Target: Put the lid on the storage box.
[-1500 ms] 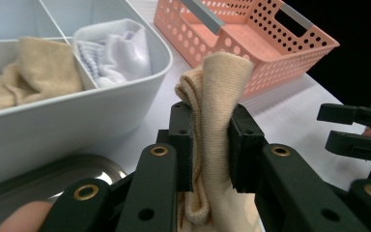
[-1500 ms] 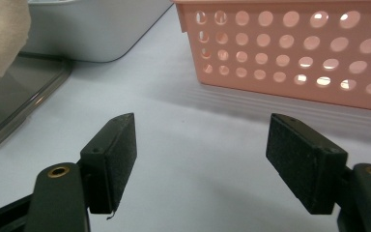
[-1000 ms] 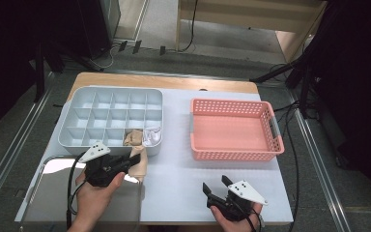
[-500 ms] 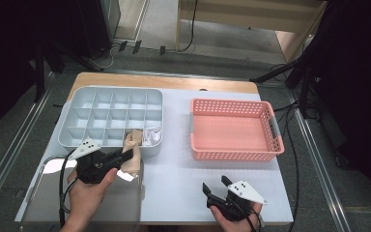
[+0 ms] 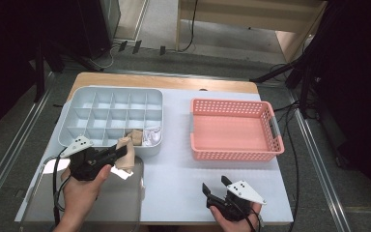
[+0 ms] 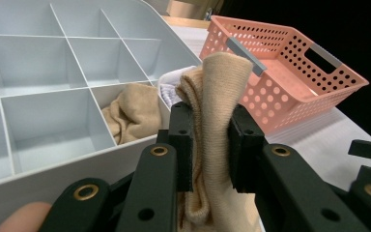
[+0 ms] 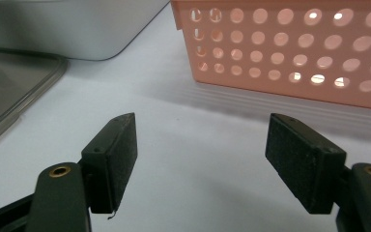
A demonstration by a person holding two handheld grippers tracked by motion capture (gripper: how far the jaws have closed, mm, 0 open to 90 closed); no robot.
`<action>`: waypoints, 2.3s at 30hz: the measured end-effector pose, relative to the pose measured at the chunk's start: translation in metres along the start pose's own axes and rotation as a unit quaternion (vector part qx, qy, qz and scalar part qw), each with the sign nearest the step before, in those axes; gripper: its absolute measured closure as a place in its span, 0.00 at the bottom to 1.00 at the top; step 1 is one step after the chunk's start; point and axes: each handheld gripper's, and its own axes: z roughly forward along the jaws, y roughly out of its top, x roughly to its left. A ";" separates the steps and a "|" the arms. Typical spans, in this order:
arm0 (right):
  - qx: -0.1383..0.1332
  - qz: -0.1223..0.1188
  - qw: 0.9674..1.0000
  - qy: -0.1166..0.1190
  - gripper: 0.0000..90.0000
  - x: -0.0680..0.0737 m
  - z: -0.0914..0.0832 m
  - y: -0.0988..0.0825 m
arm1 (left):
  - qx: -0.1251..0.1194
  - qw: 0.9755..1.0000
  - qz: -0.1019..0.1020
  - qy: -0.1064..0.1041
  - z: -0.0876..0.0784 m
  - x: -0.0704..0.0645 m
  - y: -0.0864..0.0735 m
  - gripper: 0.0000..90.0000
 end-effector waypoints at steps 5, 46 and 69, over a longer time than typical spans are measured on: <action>-0.001 0.001 1.000 0.003 0.29 0.000 0.001 0.000 | -0.006 1.000 -0.003 0.009 -0.003 0.006 0.004 0.84; 0.010 0.001 1.000 0.008 0.26 0.002 0.004 -0.001 | -0.026 0.998 -0.019 0.047 -0.004 0.044 0.036 0.84; 0.010 0.005 1.000 0.009 0.26 0.001 0.004 -0.001 | -0.034 0.996 -0.021 0.079 0.013 0.059 0.045 0.84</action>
